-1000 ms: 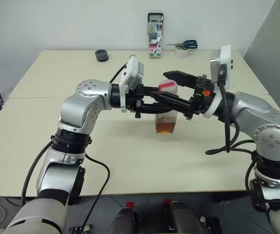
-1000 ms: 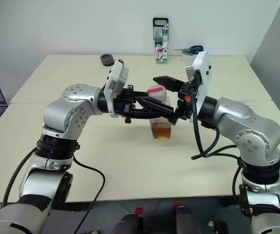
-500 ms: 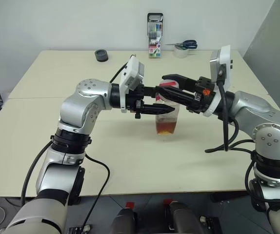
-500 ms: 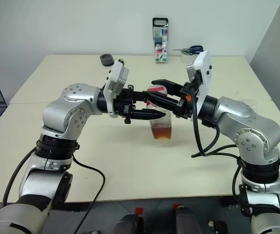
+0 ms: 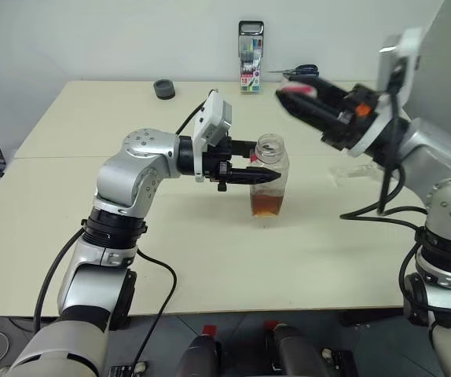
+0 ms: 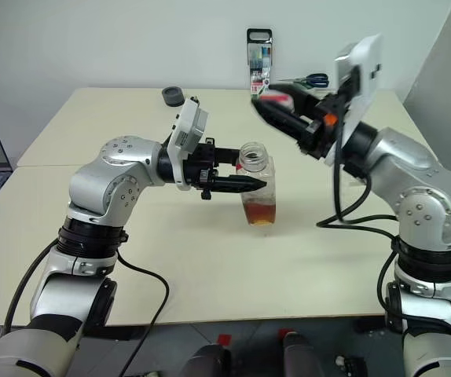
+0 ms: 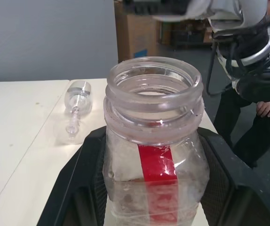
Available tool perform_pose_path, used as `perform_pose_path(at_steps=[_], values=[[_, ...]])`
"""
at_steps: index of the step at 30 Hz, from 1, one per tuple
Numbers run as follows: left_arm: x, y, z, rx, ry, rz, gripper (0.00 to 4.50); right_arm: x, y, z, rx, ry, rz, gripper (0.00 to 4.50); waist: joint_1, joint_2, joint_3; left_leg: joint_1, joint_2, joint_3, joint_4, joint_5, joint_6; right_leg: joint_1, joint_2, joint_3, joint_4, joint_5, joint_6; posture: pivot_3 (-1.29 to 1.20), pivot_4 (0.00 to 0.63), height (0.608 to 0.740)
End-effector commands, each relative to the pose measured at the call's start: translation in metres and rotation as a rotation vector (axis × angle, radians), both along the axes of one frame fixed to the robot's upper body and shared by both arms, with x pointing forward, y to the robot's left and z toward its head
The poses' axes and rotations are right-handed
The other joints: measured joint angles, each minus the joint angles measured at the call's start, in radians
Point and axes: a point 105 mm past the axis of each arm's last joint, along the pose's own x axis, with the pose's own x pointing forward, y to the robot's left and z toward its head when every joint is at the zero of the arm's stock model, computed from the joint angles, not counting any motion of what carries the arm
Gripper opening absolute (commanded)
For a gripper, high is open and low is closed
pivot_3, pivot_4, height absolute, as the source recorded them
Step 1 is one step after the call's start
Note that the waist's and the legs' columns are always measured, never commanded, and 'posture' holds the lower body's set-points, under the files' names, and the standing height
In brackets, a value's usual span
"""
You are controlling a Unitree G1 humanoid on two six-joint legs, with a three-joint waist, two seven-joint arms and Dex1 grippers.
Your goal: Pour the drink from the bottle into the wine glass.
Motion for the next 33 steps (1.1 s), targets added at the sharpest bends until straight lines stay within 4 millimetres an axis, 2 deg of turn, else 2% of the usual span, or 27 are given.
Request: perform_pose_path(at_steps=[1,3,8,14,17,19,22,27,30,33], values=[[-0.006,-0.002,0.013,-0.024,-0.061,-0.022,2.14,-0.005,-0.005,-0.012,0.021,0.035,-0.020,1.82,0.000,0.000,0.000,0.000,0.000,0.000,0.000,0.000,0.000,0.000,0.000,0.000,0.000,0.000,0.000,0.00,0.150,0.740],[-0.007,-0.002,0.013,-0.025,-0.061,-0.023,2.14,-0.005,-0.009,-0.031,-0.020,0.054,-0.073,1.82,0.000,0.000,0.000,0.000,0.000,0.000,0.000,0.000,0.000,0.000,0.000,0.000,0.000,0.000,0.000,0.00,0.150,0.740],[-0.006,-0.002,0.013,-0.024,-0.059,-0.020,2.14,0.009,-0.036,-0.096,-0.112,0.166,-0.317,1.82,0.001,0.000,0.000,0.000,0.000,0.003,0.000,-0.001,0.001,0.000,0.000,0.000,0.000,0.000,0.000,0.00,0.150,0.740],[-0.006,-0.004,0.014,-0.019,-0.062,-0.023,2.14,0.030,-0.091,-0.187,-0.243,0.281,-0.743,1.82,0.000,0.000,0.000,0.001,0.000,0.007,0.000,-0.002,0.003,0.000,0.001,0.001,0.001,0.000,0.000,0.00,0.150,0.740],[-0.005,-0.003,0.014,-0.017,-0.065,-0.024,2.14,0.031,-0.098,-0.209,-0.233,0.334,-0.811,1.82,-0.002,0.000,0.000,0.001,0.000,0.008,0.000,0.000,0.000,0.000,0.001,0.002,0.001,0.000,0.000,0.00,0.150,0.740],[-0.006,-0.003,0.015,-0.015,-0.065,-0.025,2.14,0.030,-0.095,-0.229,-0.257,0.376,-0.824,1.82,-0.004,0.000,0.000,0.002,0.001,0.009,0.000,0.000,0.000,0.000,0.001,0.003,0.001,0.000,0.000,0.00,0.150,0.740],[-0.006,-0.003,0.014,-0.012,-0.064,-0.025,2.14,0.027,-0.089,-0.241,-0.279,0.391,-0.822,1.82,-0.003,0.000,0.000,0.002,0.001,0.008,0.000,0.000,0.000,0.000,0.002,0.002,0.001,0.000,0.000,0.00,0.150,0.740],[-0.006,-0.002,0.015,-0.007,-0.064,-0.026,2.14,0.025,-0.087,-0.243,-0.285,0.372,-0.841,3.33,-0.003,0.000,0.000,0.002,0.001,0.008,0.000,0.000,0.000,0.001,0.002,0.002,0.001,0.000,0.000,0.00,0.150,0.740],[-0.006,-0.002,0.015,-0.006,-0.065,-0.026,2.14,0.027,-0.088,-0.242,-0.299,0.349,-0.854,4.41,-0.003,0.000,0.000,0.003,0.001,0.008,0.000,0.000,0.000,0.001,0.002,0.002,0.001,0.000,0.000,0.00,0.150,0.740],[-0.006,-0.002,0.014,-0.007,-0.066,-0.026,2.14,0.028,-0.084,-0.238,-0.307,0.323,-0.841,4.46,-0.003,0.000,0.000,0.003,0.001,0.008,0.000,0.000,0.000,0.001,0.002,0.002,0.001,0.000,0.000,0.00,0.150,0.740]])
